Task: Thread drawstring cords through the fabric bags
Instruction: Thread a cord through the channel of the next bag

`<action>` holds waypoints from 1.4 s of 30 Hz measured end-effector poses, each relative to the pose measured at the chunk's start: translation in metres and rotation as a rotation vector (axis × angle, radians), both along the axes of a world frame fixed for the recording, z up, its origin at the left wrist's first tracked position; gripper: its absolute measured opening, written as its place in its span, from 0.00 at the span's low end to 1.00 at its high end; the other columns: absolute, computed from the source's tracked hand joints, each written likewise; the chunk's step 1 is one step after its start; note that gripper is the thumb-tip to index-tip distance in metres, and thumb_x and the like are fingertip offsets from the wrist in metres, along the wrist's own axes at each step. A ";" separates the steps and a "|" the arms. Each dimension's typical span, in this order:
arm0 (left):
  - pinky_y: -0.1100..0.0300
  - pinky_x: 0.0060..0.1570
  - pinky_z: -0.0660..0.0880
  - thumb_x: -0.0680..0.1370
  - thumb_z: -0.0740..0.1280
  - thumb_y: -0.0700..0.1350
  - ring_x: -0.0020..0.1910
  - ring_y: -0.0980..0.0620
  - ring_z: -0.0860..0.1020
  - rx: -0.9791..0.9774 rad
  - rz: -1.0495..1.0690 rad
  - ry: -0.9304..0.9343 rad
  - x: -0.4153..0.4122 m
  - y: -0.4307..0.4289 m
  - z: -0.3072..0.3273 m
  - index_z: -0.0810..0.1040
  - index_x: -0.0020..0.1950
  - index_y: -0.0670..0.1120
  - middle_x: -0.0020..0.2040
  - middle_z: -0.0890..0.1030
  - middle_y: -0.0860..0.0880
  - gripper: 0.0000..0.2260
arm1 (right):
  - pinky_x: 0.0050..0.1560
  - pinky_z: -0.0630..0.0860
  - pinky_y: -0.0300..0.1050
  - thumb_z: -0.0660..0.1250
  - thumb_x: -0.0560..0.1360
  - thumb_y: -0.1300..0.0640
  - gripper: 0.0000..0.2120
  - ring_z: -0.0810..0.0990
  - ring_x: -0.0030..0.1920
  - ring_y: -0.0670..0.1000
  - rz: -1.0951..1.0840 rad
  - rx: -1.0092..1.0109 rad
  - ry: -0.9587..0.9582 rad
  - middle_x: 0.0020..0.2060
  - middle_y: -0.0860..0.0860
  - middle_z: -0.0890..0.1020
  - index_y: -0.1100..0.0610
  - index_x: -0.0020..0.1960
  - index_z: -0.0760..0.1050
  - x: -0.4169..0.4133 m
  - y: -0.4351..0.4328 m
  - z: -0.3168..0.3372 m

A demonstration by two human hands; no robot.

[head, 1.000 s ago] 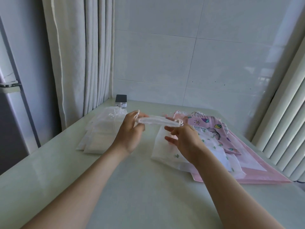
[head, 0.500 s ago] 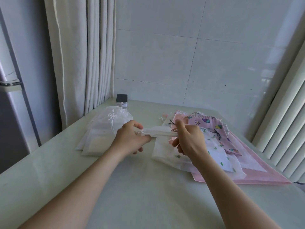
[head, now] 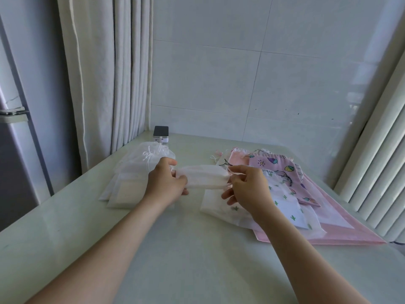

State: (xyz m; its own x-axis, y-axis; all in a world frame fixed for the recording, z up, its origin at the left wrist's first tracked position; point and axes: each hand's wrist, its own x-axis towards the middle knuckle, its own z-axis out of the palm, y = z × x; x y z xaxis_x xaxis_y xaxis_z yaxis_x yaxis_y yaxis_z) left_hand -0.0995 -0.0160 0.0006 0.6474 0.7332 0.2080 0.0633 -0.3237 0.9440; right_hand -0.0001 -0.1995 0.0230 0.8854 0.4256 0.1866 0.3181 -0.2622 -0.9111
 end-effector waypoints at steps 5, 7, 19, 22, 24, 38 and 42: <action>0.48 0.50 0.85 0.82 0.64 0.37 0.44 0.49 0.85 0.182 0.160 -0.046 0.003 0.008 -0.001 0.81 0.61 0.45 0.51 0.82 0.48 0.11 | 0.37 0.86 0.58 0.58 0.80 0.70 0.20 0.87 0.34 0.59 -0.075 0.176 -0.008 0.42 0.55 0.87 0.60 0.68 0.75 0.002 -0.001 0.003; 0.46 0.46 0.85 0.83 0.61 0.37 0.39 0.49 0.87 0.143 0.166 -0.064 0.002 0.009 -0.001 0.82 0.57 0.47 0.49 0.84 0.46 0.11 | 0.40 0.86 0.57 0.59 0.78 0.70 0.21 0.86 0.36 0.56 -0.121 0.256 -0.007 0.39 0.52 0.87 0.57 0.66 0.76 0.004 -0.001 0.003; 0.54 0.46 0.84 0.87 0.55 0.36 0.37 0.50 0.86 -0.161 0.031 -0.426 -0.003 -0.002 0.018 0.78 0.60 0.42 0.47 0.84 0.44 0.12 | 0.61 0.81 0.53 0.55 0.76 0.74 0.19 0.86 0.48 0.60 0.013 0.977 0.586 0.37 0.59 0.85 0.68 0.62 0.76 0.009 -0.004 0.016; 0.55 0.38 0.77 0.87 0.55 0.37 0.30 0.54 0.75 -0.092 -0.055 -0.352 0.001 -0.002 0.014 0.81 0.56 0.43 0.37 0.76 0.48 0.14 | 0.60 0.81 0.55 0.55 0.79 0.72 0.15 0.87 0.45 0.60 0.081 1.036 0.645 0.34 0.58 0.81 0.66 0.61 0.75 0.002 -0.005 0.020; 0.60 0.36 0.69 0.86 0.56 0.38 0.30 0.56 0.69 0.033 -0.064 -0.259 0.002 0.001 0.010 0.81 0.52 0.46 0.34 0.72 0.51 0.14 | 0.57 0.81 0.56 0.56 0.81 0.70 0.12 0.87 0.41 0.58 0.121 1.039 0.642 0.35 0.57 0.78 0.64 0.60 0.75 0.000 -0.004 0.021; 0.51 0.44 0.56 0.78 0.52 0.51 0.44 0.47 0.69 1.041 0.118 0.341 -0.005 0.009 0.000 0.70 0.36 0.51 0.37 0.71 0.53 0.14 | 0.34 0.72 0.38 0.54 0.83 0.66 0.12 0.74 0.33 0.45 -0.030 0.035 -0.522 0.36 0.41 0.75 0.58 0.56 0.75 0.009 -0.001 -0.002; 0.51 0.45 0.57 0.83 0.58 0.54 0.44 0.47 0.69 1.008 0.194 0.338 -0.003 0.009 -0.001 0.67 0.32 0.51 0.38 0.71 0.52 0.19 | 0.42 0.75 0.54 0.59 0.78 0.72 0.15 0.75 0.40 0.55 0.056 -0.206 -0.717 0.40 0.45 0.78 0.56 0.58 0.73 0.015 -0.003 -0.014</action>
